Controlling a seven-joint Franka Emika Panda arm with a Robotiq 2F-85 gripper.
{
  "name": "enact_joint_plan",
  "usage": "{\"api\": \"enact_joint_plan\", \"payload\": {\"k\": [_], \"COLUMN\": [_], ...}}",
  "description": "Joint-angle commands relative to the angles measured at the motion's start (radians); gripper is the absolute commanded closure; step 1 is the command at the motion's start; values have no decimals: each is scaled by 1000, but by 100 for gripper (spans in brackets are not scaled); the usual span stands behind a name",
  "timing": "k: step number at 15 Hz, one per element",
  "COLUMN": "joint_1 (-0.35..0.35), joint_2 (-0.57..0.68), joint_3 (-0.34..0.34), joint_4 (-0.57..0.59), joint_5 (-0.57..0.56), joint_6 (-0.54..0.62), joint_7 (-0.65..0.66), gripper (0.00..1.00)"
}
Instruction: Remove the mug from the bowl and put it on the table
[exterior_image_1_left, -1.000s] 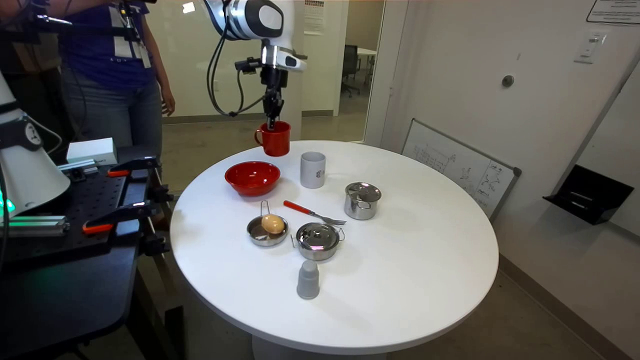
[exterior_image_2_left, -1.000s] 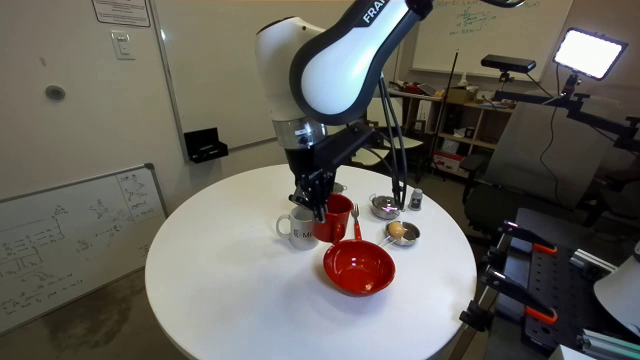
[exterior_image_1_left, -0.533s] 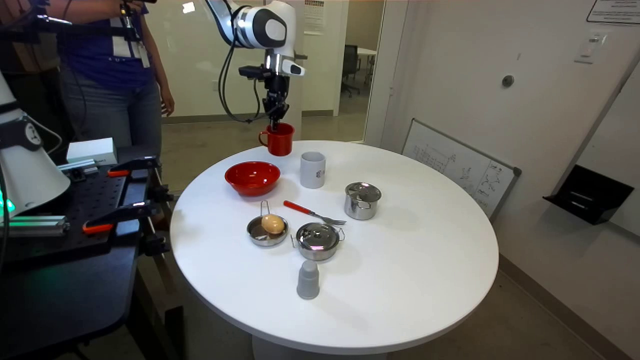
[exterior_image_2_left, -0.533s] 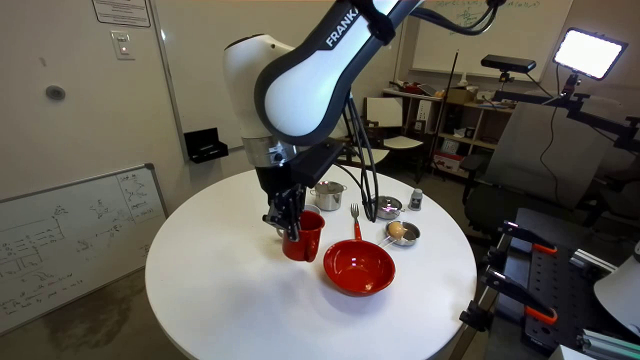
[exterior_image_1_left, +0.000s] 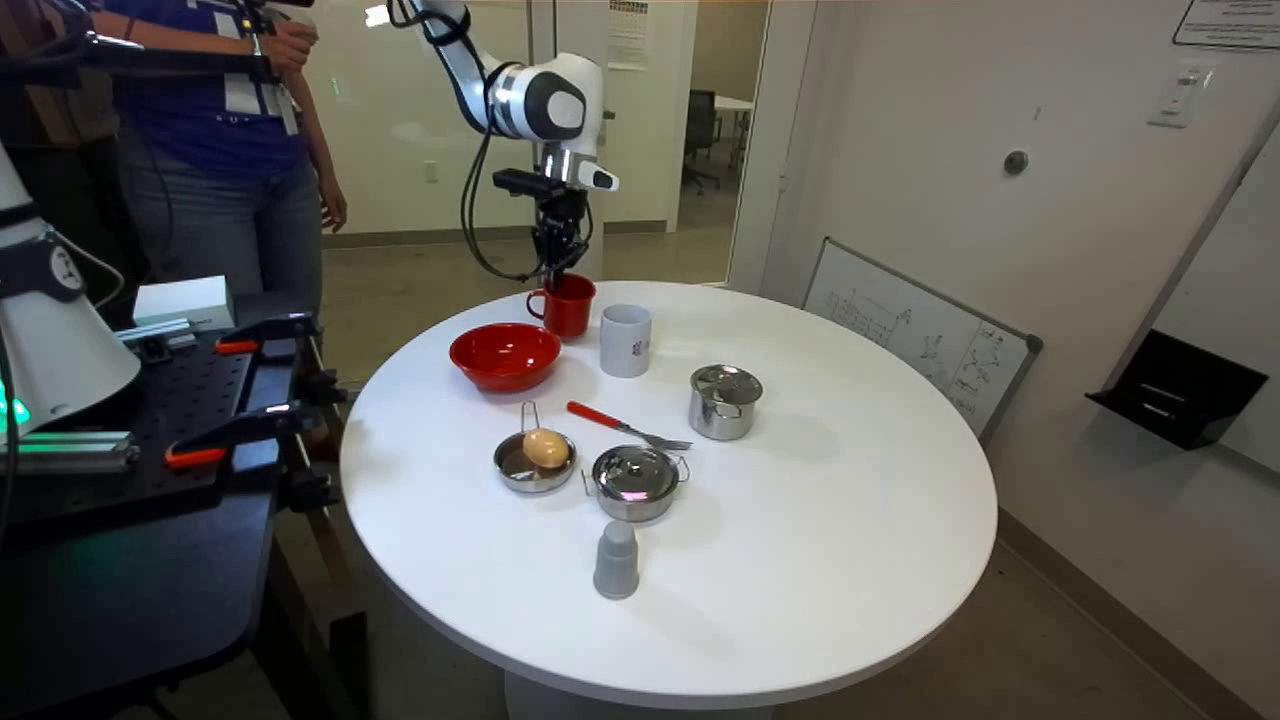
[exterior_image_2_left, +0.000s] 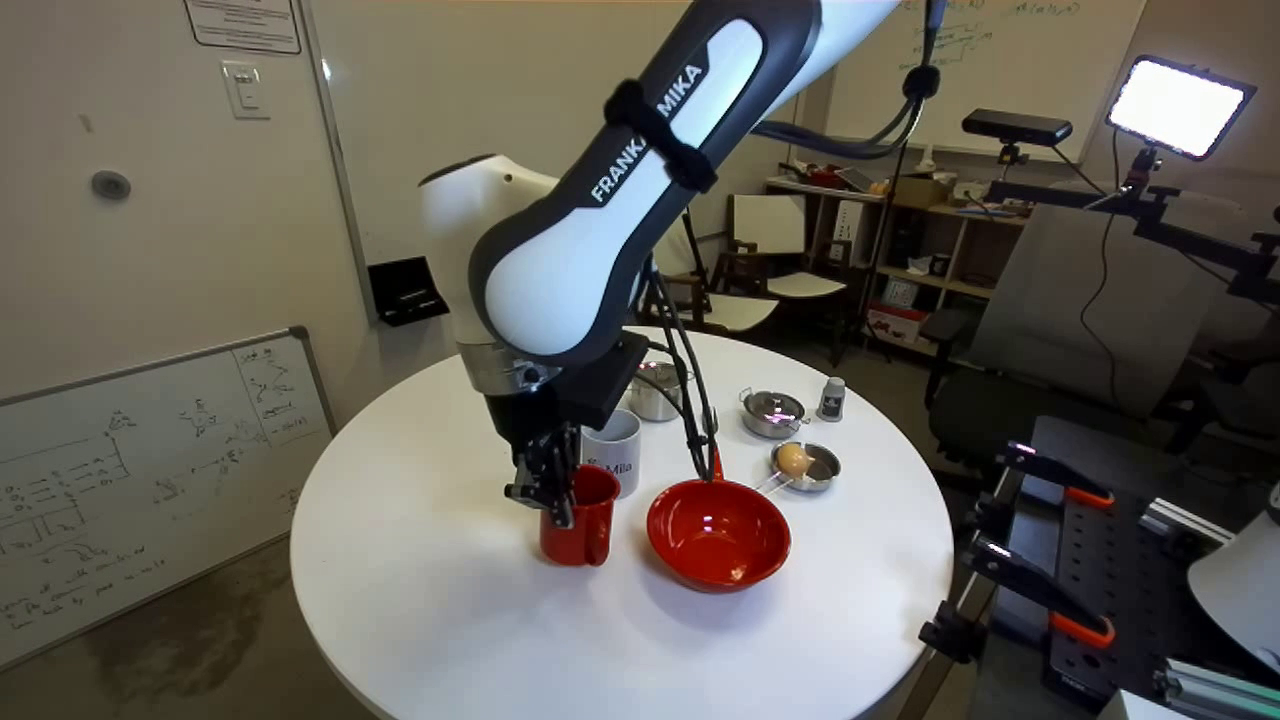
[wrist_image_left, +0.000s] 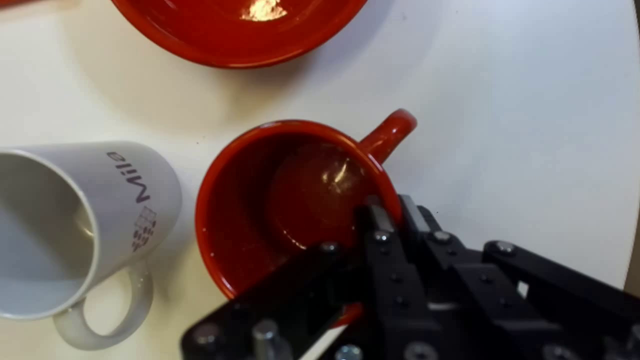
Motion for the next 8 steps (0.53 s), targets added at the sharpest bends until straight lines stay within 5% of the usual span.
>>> {"api": "enact_joint_plan", "payload": {"k": [1,2,3,8], "joint_1": [11,13,14,17], "joint_2": [111,127,141,182], "joint_3": [-5,-6,-6,-13], "joint_4": [142,163,182,250], "joint_5": [-10,-9,-9,-10], "joint_6": [-53,-61,-72,-121], "joint_7": [-36,-40,-44,-50], "gripper": [94,86,66,31]}}
